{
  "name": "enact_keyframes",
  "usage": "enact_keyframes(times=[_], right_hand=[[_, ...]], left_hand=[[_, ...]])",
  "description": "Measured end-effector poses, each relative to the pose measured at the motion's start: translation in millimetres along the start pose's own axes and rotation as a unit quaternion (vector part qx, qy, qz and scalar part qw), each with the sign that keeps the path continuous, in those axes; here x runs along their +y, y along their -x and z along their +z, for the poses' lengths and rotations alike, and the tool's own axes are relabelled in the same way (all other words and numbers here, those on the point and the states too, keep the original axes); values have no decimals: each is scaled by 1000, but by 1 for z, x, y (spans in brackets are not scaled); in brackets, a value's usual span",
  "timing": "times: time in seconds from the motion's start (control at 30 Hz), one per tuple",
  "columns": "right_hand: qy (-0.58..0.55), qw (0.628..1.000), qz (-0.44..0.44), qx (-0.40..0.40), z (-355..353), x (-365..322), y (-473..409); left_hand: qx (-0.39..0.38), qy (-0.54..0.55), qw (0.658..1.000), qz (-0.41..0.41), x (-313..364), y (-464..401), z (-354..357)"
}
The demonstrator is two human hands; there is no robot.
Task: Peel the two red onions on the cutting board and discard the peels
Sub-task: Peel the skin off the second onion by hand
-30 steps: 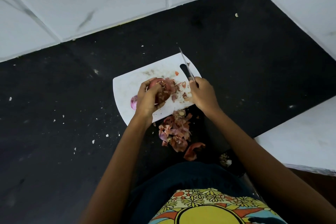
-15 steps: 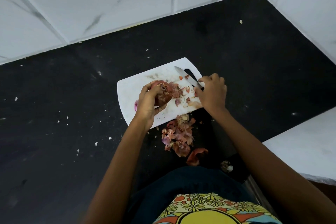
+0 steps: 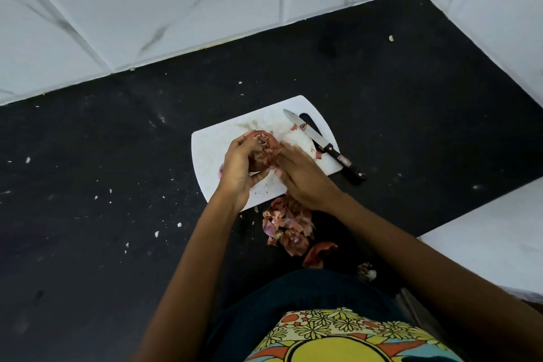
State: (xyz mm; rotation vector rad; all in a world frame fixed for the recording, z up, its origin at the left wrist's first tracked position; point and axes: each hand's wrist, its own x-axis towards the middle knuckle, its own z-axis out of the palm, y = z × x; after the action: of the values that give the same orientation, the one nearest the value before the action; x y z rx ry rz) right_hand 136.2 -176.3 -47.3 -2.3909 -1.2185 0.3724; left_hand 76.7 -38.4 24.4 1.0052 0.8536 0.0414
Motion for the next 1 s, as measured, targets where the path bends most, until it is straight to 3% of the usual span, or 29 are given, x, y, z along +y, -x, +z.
enact_keyframes(times=[0.2, 0.33, 0.47, 0.53, 0.6, 0.7, 0.77, 0.83, 1.0], right_hand=[[-39, 999, -9, 3, 3, -18, 58], [-114, 990, 5, 81, -2, -29, 65], [-263, 925, 86, 259, -27, -35, 41], [-316, 891, 129, 299, -47, -38, 25], [-343, 886, 160, 269, -67, -39, 14], [-372, 905, 174, 111, -85, -38, 5], [-404, 896, 182, 3, -88, -40, 4], [-439, 877, 188, -50, -85, -43, 7], [-541, 811, 217, 40, -73, -51, 15]], left_hand=[[-9, -14, 1000, -13, -6, 3, 3], [0, -7, 1000, -17, -8, 6, 5], [-24, -26, 999, -6, -10, 9, 1], [-38, -39, 999, 1, -11, 10, -2], [-54, -54, 997, 3, -11, 12, -5], [-104, -76, 991, 17, -11, 15, -8], [-140, -90, 986, 30, -11, 15, -10], [-152, -107, 982, 38, -10, 16, -12], [-142, -101, 984, 47, -15, 20, -15]])
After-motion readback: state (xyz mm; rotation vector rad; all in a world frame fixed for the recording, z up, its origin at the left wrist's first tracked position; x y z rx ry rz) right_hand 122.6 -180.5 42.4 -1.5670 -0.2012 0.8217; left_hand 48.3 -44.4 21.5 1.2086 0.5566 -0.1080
